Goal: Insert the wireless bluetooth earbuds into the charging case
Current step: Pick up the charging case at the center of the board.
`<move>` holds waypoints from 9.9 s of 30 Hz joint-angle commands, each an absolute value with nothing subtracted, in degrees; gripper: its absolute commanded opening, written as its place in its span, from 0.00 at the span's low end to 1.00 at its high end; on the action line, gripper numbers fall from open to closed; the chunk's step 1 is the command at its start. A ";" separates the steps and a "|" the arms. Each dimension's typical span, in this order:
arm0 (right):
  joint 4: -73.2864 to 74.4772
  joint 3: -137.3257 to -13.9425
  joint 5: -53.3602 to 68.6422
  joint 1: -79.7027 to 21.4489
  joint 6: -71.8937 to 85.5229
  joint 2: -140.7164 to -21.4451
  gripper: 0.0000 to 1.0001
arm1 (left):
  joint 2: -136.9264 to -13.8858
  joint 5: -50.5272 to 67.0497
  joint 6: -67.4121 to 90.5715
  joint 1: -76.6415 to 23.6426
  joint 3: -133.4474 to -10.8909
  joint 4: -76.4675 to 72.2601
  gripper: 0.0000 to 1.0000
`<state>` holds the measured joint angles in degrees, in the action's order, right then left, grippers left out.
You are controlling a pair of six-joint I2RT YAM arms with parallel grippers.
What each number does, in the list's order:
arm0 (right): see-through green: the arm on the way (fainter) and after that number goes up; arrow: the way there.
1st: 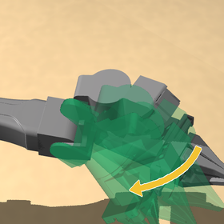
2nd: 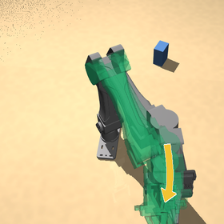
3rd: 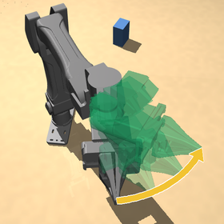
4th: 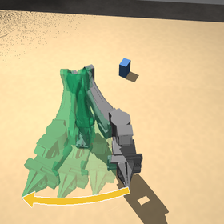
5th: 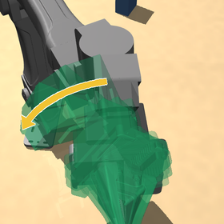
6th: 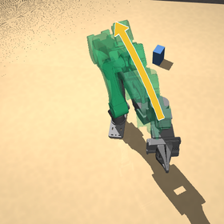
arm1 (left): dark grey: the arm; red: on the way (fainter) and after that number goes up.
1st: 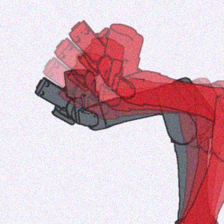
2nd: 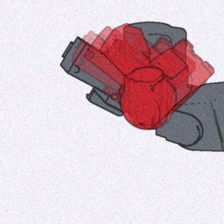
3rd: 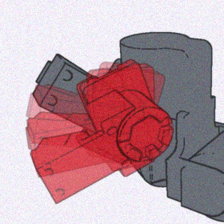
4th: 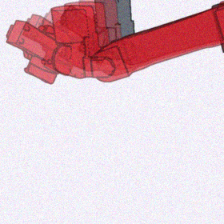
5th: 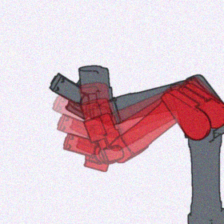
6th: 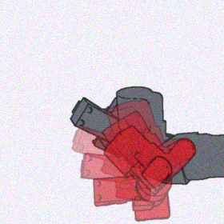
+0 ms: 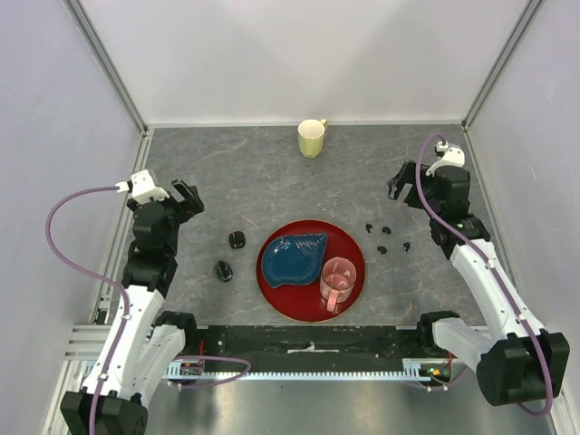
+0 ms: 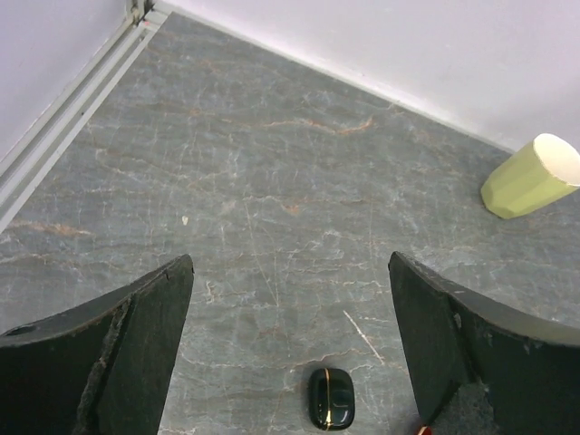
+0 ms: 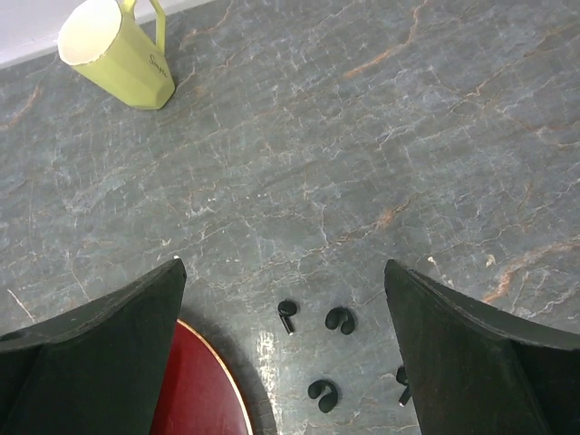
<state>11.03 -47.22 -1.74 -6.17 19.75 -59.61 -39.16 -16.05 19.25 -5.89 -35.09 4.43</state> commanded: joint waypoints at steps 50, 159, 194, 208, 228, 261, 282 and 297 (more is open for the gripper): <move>28.03 -57.21 9.66 -6.15 24.61 -53.87 0.98 | -61.51 3.86 23.73 -6.06 -47.81 24.17 0.97; 36.12 -55.11 9.76 -6.33 19.78 -59.59 0.98 | -92.81 -9.93 28.83 -21.53 -52.56 27.69 0.49; 36.56 -54.40 11.16 -6.33 20.30 -59.77 0.98 | -86.67 -10.02 28.22 -22.76 -47.99 24.44 0.25; 36.21 -54.14 15.11 -6.33 22.06 -60.56 0.98 | -70.76 -5.72 22.68 -23.38 -44.12 17.41 0.11; 33.58 -54.93 32.60 -6.24 24.61 -62.58 0.98 | -55.90 16.26 6.42 -27.50 -45.09 9.68 0.07; 28.92 -62.66 42.72 -13.53 31.20 -62.22 0.90 | -60.29 5.37 -15.02 -51.67 -51.68 4.66 0.02; 26.28 -64.34 32.17 -30.23 34.19 -66.18 0.72 | -65.30 0.35 -16.52 -58.27 -55.37 4.48 0.02; 25.05 -63.46 28.56 -33.05 34.81 -67.06 0.56 | -66.01 0.18 -16.70 -59.85 -55.90 4.13 0.02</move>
<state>27.35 -61.78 29.19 -32.53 34.37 -66.74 -66.02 0.93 -14.22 -59.31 -53.19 6.94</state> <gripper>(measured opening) 0.571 0.539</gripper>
